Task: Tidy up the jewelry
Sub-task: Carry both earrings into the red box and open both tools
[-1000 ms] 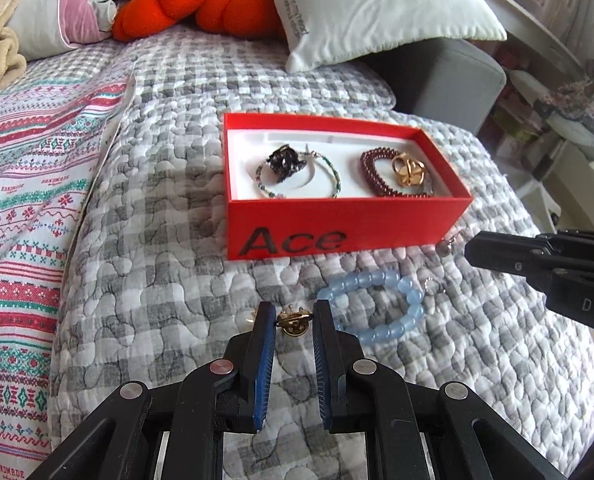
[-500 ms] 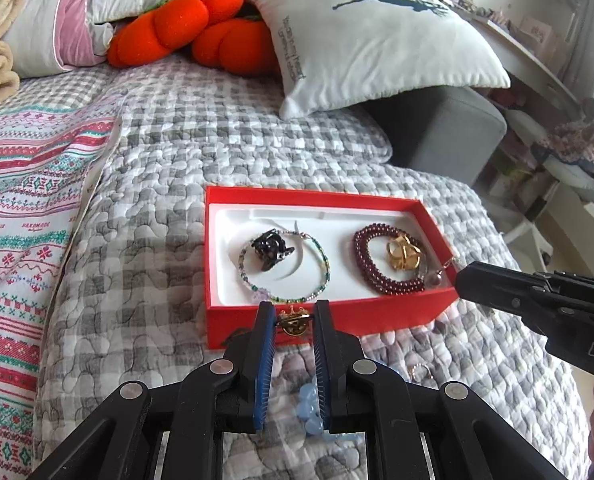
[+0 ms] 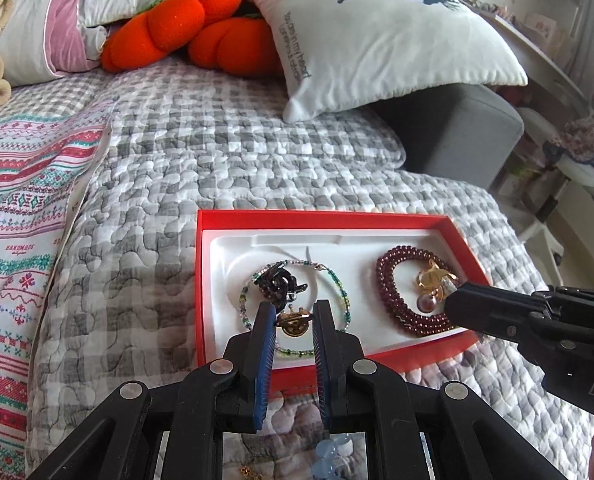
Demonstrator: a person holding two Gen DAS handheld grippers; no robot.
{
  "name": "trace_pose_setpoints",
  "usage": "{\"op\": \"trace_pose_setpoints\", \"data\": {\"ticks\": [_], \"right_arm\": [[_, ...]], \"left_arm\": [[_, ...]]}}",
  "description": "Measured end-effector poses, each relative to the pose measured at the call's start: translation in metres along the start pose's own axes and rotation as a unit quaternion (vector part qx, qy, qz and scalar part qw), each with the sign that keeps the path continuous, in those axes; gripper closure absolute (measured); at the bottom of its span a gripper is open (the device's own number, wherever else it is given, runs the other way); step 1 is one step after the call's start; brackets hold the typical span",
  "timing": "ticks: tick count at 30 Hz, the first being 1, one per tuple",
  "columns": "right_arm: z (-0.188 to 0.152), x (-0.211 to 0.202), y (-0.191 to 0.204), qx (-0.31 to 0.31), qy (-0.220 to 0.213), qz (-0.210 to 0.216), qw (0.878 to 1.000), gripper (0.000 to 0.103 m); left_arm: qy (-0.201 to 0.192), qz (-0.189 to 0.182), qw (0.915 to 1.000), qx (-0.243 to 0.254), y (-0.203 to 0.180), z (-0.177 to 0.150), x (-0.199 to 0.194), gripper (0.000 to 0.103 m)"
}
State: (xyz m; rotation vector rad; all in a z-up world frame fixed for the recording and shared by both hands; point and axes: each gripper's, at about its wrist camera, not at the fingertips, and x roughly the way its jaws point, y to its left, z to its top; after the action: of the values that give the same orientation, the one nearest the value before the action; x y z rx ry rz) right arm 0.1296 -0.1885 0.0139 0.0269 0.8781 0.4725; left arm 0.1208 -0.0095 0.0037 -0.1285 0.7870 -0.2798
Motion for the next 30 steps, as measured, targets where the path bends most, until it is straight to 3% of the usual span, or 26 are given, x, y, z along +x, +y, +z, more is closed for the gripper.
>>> {"op": "trace_pose_setpoints", "data": {"ticks": [5,9,18,30], "right_arm": [[0.0,0.006,-0.005,0.003,0.005,-0.005,1.0,0.097],[0.001,0.008,-0.006,0.003,0.005,-0.005,1.0,0.097],[0.006,0.012,-0.004,-0.005,0.006,-0.008,1.0,0.097],[0.008,0.028,0.009,-0.019,0.01,-0.025,0.999,0.095]], "left_arm": [[0.001,0.005,1.0,-0.005,0.0,0.001,0.002,0.088],[-0.004,0.012,0.9999,-0.001,-0.001,0.001,-0.003,0.076],[-0.011,0.018,0.9996,-0.017,0.006,-0.007,-0.024,0.065],[0.011,0.046,0.9986,-0.023,0.028,-0.022,-0.038,0.062]]}}
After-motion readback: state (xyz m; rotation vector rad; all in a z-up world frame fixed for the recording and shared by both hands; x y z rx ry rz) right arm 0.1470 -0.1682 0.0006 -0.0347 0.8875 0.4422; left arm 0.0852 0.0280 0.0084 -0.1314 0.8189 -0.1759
